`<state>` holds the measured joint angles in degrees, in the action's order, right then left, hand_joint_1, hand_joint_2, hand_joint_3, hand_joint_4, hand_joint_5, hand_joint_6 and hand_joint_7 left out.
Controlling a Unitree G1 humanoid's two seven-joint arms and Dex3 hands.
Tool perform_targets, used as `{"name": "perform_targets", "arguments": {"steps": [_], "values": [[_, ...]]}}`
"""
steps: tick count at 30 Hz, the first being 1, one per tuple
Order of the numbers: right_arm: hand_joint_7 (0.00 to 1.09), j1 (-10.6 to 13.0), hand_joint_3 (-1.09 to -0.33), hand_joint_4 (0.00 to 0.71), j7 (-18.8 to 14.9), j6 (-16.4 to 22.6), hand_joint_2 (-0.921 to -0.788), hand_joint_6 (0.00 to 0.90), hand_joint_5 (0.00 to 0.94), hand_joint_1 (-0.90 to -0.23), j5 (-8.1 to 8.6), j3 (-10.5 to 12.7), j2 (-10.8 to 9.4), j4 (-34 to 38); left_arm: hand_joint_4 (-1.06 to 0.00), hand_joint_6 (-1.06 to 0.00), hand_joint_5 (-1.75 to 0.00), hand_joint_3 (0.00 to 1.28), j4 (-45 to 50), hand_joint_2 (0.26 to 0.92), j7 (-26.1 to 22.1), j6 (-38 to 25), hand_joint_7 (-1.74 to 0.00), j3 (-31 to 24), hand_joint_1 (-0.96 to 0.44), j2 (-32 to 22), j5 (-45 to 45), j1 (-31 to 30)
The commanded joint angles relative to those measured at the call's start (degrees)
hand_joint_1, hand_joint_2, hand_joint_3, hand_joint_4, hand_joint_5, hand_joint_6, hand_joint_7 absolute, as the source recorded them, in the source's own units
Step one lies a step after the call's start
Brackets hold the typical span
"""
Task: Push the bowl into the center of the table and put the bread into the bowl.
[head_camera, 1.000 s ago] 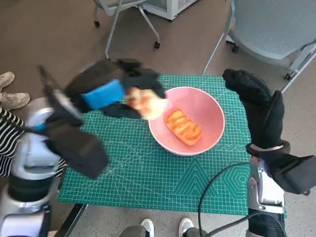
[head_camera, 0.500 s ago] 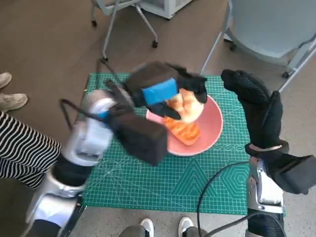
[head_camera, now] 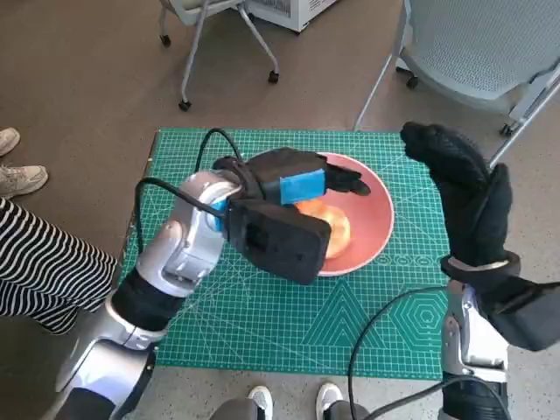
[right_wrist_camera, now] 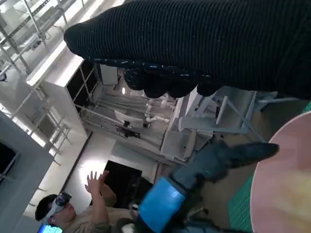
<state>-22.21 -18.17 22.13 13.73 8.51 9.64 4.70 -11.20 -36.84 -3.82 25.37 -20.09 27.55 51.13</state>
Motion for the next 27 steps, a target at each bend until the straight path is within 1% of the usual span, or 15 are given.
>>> {"name": "perform_targets", "arguments": {"steps": [1, 8, 15, 16, 17, 18, 19, 22, 23, 25, 26, 27], "values": [[0.55, 1.1, -0.693, 0.237, 0.7, -1.5, -0.921, 0.124, 0.005, -0.736, 0.03, -0.1, -0.1, -0.5, -0.04, -0.22, 0.00, 0.01, -0.9, 0.767, 1.5, 3.3, 0.00, -2.1, -0.34, -0.1, -2.2, -0.7], [0.55, 0.6, -0.688, 0.239, 0.7, -1.4, -0.921, 0.127, 0.005, -0.736, 0.01, 0.0, 0.1, -0.5, -0.02, -0.19, 0.00, 0.02, -1.3, 0.812, 4.4, 7.8, 0.00, -5.2, -0.43, -0.3, -5.0, -2.4], [0.54, 0.6, -0.687, 0.239, 0.7, -1.4, -0.921, 0.130, 0.004, -0.736, -0.03, 0.0, 0.1, -0.5, -0.02, -0.18, 0.00, 0.02, -1.7, 0.833, 4.9, 8.9, 0.00, -5.7, -0.46, -0.2, -5.1, -2.6], [0.54, -0.1, -0.687, 0.239, 0.9, -2.0, -0.921, 0.130, 0.004, -0.736, -0.23, 0.0, 0.4, -0.6, -0.02, -0.18, 0.00, 0.02, -1.9, 0.833, 8.9, 12.5, 0.00, -8.0, -0.46, -0.2, -5.9, -3.6], [0.54, -0.7, -0.687, 0.244, 1.1, -2.4, -0.921, 0.131, 0.006, -0.737, -0.38, 0.1, 0.6, -0.7, -0.01, -0.15, 0.00, 0.02, -2.1, 0.848, 12.0, 15.2, 0.00, -9.8, -0.48, -0.2, -6.5, -4.4], [0.54, -1.3, -0.688, 0.245, 1.3, -2.9, -0.921, 0.132, 0.007, -0.737, -0.50, 0.1, 0.8, -0.9, -0.01, -0.14, 0.00, 0.03, -2.7, 0.854, 14.8, 17.9, 0.00, -11.6, -0.49, 0.0, -7.5, -4.9], [0.54, -1.7, -0.688, 0.250, 1.4, -3.3, -0.921, 0.134, 0.009, -0.737, -0.56, 0.1, 1.0, -1.0, -0.01, -0.13, 0.00, 0.03, -3.3, 0.869, 16.4, 19.7, 0.00, -12.7, -0.51, 0.2, -8.1, -5.2], [0.54, -3.1, -0.689, 0.256, 2.4, -5.0, -0.921, 0.137, 0.012, -0.741, -1.02, 0.2, 1.4, -2.1, 0.00, -0.12, 0.00, 0.05, -6.5, 0.900, 18.4, 24.5, -0.01, -16.5, -0.54, 2.2, -13.9, -5.6], [0.54, -3.5, -0.689, 0.257, 2.6, -5.5, -0.921, 0.138, 0.011, -0.746, -1.14, 0.2, 1.5, -2.4, 0.00, -0.13, 0.00, 0.08, -7.4, 0.907, 18.7, 25.6, -0.01, -17.4, -0.56, 2.9, -15.6, -5.7], [0.54, -4.3, -0.689, 0.256, 3.3, -6.5, -0.921, 0.138, 0.010, -0.753, -1.48, 0.2, 1.8, -3.5, 0.00, -0.14, 0.00, 0.13, -8.6, 0.914, 17.7, 26.8, -0.01, -19.5, -0.58, 5.1, -21.3, -5.8], [0.54, -5.0, -0.688, 0.254, 3.8, -7.2, -0.921, 0.138, 0.009, -0.757, -1.70, 0.1, 2.0, -4.0, 0.00, -0.14, 0.00, 0.17, -8.1, 0.916, 16.6, 26.2, -0.02, -20.8, -0.60, 6.6, -25.5, -6.1], [0.54, -5.5, -0.684, 0.256, 4.1, -7.6, -0.921, 0.140, 0.010, -0.760, -1.83, 0.0, 2.1, -4.3, 0.00, -0.15, 0.00, 0.24, -7.8, 0.918, 15.8, 25.8, -0.02, -21.7, -0.61, 7.7, -28.4, -6.3]]}}
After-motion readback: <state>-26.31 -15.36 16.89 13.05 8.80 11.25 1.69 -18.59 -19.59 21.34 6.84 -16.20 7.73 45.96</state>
